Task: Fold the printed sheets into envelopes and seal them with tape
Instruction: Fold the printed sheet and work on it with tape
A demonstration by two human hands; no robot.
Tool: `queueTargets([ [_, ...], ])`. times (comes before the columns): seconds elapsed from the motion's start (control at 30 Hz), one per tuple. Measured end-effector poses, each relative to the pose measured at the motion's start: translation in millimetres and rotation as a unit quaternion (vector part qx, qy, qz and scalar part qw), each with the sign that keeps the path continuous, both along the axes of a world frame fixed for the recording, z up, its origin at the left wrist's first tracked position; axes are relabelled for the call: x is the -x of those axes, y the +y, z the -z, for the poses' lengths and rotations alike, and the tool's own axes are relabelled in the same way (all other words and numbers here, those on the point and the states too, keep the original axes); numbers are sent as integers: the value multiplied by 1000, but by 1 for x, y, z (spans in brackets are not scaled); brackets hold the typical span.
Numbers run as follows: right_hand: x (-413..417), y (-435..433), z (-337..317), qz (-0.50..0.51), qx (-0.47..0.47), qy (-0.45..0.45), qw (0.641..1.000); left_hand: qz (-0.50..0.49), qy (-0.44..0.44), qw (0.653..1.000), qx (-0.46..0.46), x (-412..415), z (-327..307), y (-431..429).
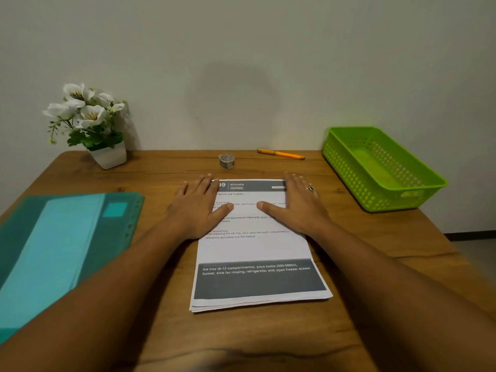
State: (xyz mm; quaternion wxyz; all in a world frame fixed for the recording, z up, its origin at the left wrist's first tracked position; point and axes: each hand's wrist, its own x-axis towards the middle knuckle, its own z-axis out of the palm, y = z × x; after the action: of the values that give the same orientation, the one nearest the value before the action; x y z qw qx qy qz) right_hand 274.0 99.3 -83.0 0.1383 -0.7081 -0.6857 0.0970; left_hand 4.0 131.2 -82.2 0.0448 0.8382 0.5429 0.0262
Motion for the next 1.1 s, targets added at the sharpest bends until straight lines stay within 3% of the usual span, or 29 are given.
queueTargets([
  [0.27,-4,-5,-2,48,-52,214,974,-38,-105,994,-17,4,-5,-5],
  [0.47,2,-6,-8,44,-26,129,990,-37,-135,990,-25,5,-8,-6],
  [0.7,-3,-6,-1,52,-95,236,966,-43,-197,979,-33,8,-6,-6],
  [1.1,-4,-8,2,56,-141,246,957,-57,-275,955,-96,12,-9,-12],
])
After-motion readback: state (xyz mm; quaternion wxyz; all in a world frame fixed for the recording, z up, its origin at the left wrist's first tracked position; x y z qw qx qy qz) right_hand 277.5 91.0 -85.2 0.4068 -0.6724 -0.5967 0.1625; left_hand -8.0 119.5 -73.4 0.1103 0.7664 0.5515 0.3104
